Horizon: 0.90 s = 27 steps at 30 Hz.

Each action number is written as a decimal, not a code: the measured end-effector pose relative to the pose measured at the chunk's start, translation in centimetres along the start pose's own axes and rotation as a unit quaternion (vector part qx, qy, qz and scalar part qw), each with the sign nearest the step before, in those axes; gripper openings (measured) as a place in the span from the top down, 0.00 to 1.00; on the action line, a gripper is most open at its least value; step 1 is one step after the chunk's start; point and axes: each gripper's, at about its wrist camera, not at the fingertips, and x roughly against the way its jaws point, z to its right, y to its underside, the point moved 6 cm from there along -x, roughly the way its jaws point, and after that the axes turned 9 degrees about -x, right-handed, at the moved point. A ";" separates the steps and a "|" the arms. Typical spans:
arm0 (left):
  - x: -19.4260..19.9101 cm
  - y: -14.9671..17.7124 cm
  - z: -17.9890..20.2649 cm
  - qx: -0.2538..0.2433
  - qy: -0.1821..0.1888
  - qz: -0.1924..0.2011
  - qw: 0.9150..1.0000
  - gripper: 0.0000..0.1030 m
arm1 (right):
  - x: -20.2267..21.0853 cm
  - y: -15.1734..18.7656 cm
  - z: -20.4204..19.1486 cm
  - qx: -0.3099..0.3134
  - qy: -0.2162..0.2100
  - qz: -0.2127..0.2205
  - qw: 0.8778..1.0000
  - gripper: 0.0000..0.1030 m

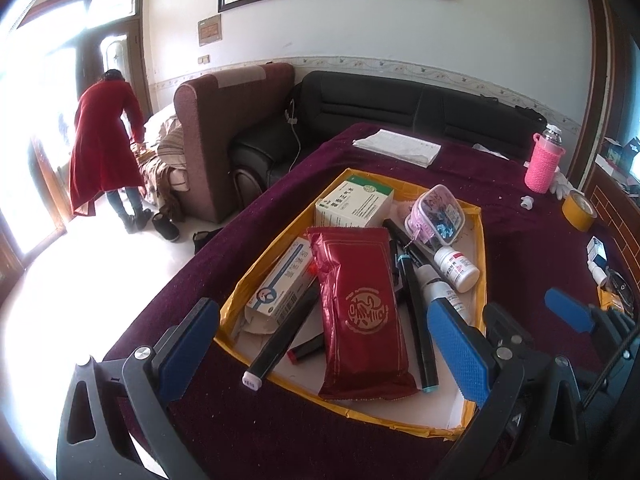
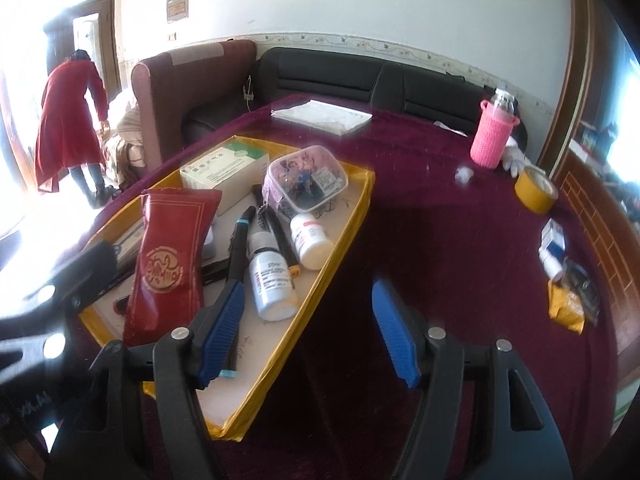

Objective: Organize objects

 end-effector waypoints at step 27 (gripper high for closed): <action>4.0 -2.4 4.7 -0.015 -0.049 0.008 0.999 0.01 | 0.4 -0.5 5.6 0.005 -0.018 0.007 1.000 0.35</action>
